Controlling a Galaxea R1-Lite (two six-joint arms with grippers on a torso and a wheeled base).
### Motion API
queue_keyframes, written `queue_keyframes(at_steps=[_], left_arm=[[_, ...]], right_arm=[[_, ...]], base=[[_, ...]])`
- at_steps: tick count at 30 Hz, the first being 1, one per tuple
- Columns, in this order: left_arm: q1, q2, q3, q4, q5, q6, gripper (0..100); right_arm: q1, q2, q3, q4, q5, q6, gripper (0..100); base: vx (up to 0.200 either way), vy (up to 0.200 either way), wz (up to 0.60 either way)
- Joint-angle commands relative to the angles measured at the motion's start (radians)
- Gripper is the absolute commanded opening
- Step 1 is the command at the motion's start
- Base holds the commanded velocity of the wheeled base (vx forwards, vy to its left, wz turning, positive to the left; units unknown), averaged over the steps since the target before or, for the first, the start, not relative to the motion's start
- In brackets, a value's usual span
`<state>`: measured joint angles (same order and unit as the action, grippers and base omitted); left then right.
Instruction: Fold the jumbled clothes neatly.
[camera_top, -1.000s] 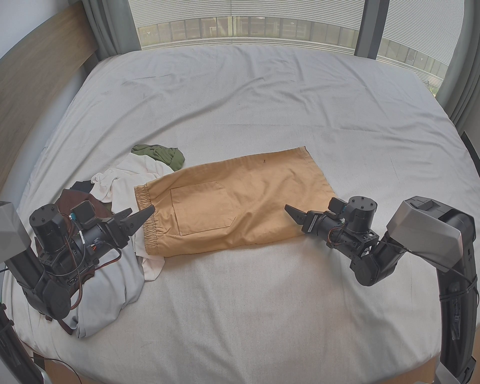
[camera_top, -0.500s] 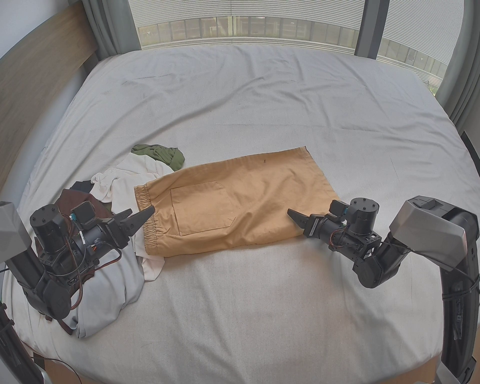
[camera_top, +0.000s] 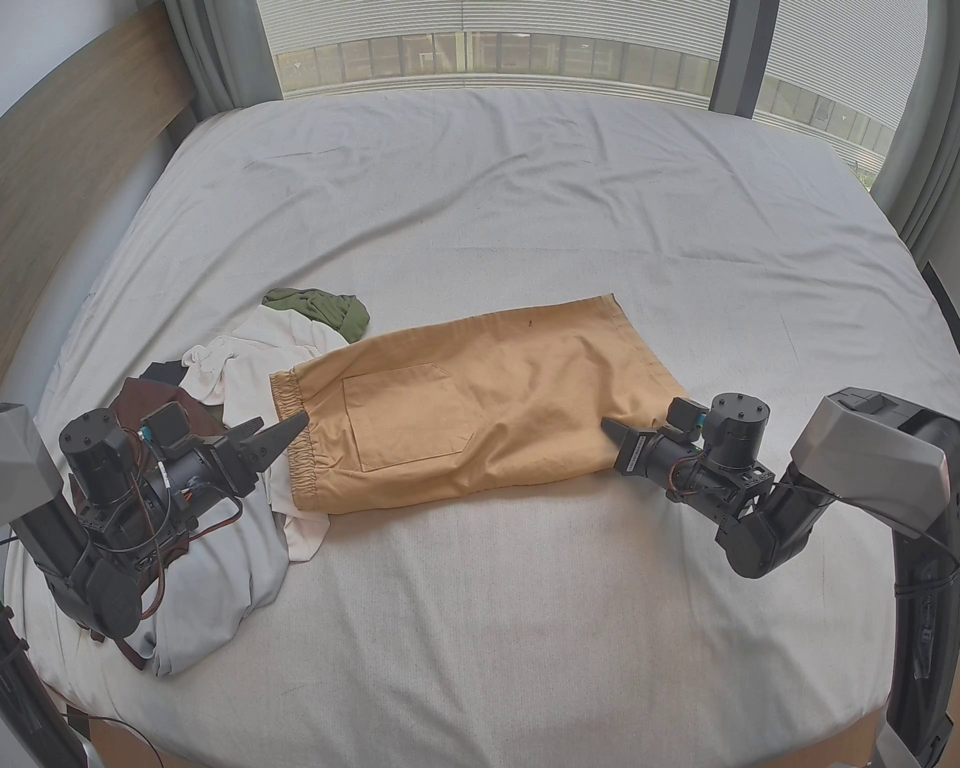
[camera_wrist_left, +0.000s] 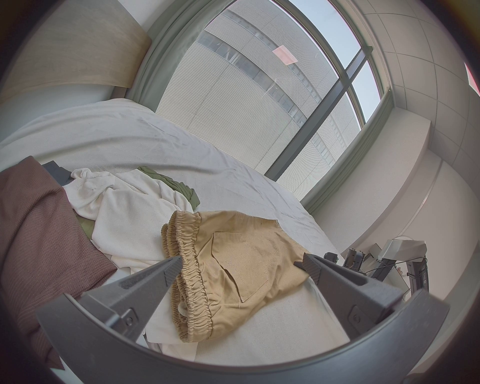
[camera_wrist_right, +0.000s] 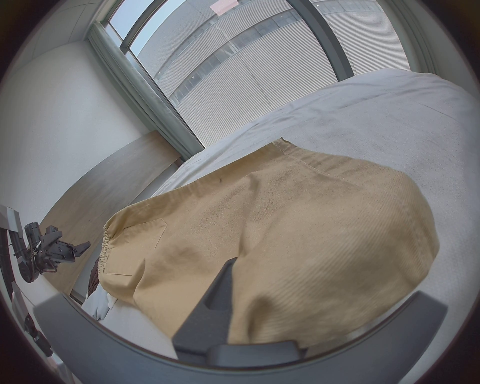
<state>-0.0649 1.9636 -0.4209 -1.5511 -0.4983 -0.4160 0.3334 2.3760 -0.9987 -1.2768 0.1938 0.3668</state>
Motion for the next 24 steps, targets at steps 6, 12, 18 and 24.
queue_keyframes(at_steps=[6,12,18,24], left_arm=[[0.000,0.003,0.002,0.000,0.000,0.000,100],[0.002,0.001,0.004,0.000,0.000,0.000,100],[0.002,0.003,0.004,0.000,0.000,-0.001,100],[0.011,0.004,0.002,0.000,0.000,-0.001,100]], right_arm=[[0.006,-0.119,0.173,-0.006,-0.001,-0.063,0],[-0.001,-0.195,0.316,-0.038,-0.011,-0.077,0],[-0.010,-0.261,0.448,-0.038,-0.013,-0.097,0],[-0.039,-0.320,0.578,-0.039,-0.014,-0.126,0]], base=[[0.000,0.000,0.00],[0.000,0.000,0.00],[0.000,0.000,0.00],[0.000,0.000,0.00]])
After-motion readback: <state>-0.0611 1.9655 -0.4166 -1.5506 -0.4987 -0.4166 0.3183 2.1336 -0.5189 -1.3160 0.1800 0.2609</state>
